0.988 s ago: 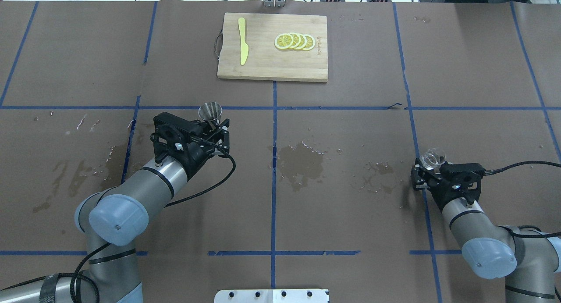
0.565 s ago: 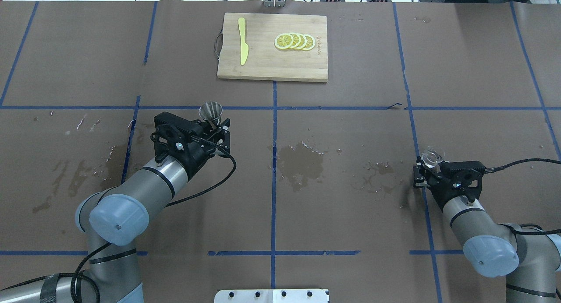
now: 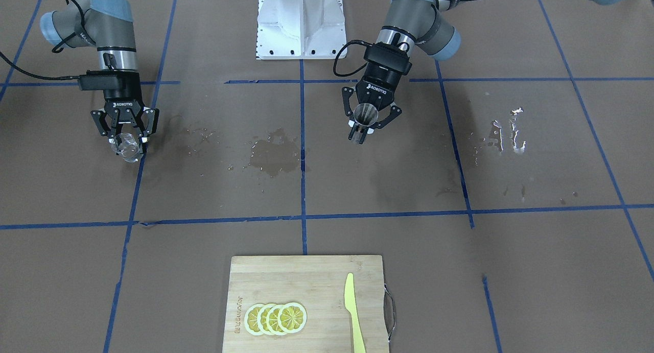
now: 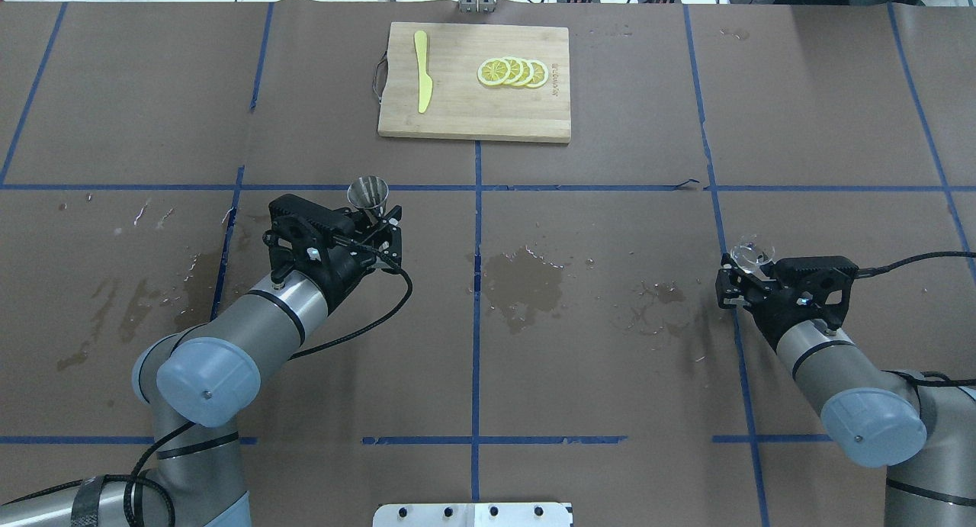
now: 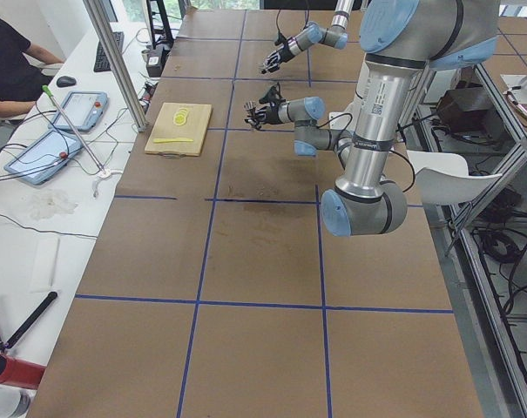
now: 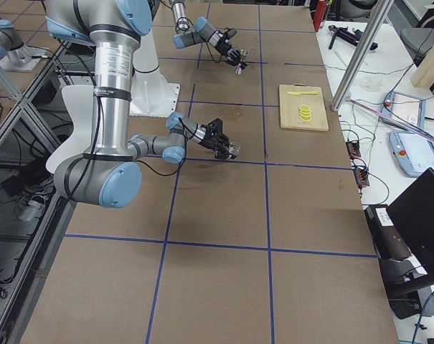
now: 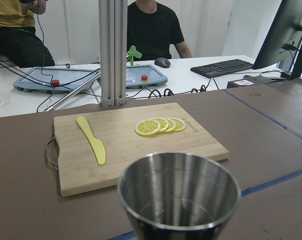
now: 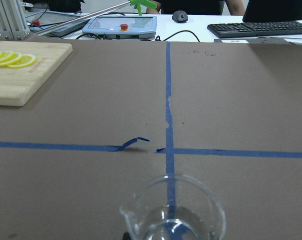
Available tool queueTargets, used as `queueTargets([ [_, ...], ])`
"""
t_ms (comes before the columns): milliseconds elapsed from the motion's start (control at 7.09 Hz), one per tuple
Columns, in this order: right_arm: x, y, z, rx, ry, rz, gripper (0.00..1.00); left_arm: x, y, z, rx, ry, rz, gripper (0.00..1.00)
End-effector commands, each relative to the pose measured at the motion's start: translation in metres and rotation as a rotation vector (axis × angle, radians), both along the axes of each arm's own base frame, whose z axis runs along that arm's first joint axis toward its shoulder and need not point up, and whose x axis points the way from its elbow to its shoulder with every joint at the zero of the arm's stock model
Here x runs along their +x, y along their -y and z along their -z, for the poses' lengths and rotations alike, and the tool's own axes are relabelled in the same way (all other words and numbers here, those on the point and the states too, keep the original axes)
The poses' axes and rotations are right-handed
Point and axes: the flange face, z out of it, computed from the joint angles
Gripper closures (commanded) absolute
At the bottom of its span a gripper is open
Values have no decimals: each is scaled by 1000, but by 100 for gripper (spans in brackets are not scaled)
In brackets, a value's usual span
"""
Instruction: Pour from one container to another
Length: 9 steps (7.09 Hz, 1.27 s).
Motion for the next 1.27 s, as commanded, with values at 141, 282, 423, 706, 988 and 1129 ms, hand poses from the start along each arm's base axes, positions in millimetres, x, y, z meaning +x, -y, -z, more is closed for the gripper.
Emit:
queueTargets([
  [141, 0, 10, 64, 120, -49, 113, 100, 12, -11, 7, 0, -17, -135, 100],
  [282, -15, 18, 98, 203, -94, 154, 100, 16, -12, 18, 67, 30, -170, 100],
  [423, -25, 24, 122, 249, -107, 193, 100, 16, -12, 23, 95, 49, -174, 100],
  [706, -45, 28, 165, 361, -201, 350, 100, 26, -15, 27, 100, 48, -248, 100],
  [988, -55, 48, 207, 384, -229, 490, 100, 35, -17, 36, 148, 75, -328, 100],
  [1129, -57, 49, 222, 381, -233, 494, 100, 40, -13, 33, 147, 88, -353, 100],
])
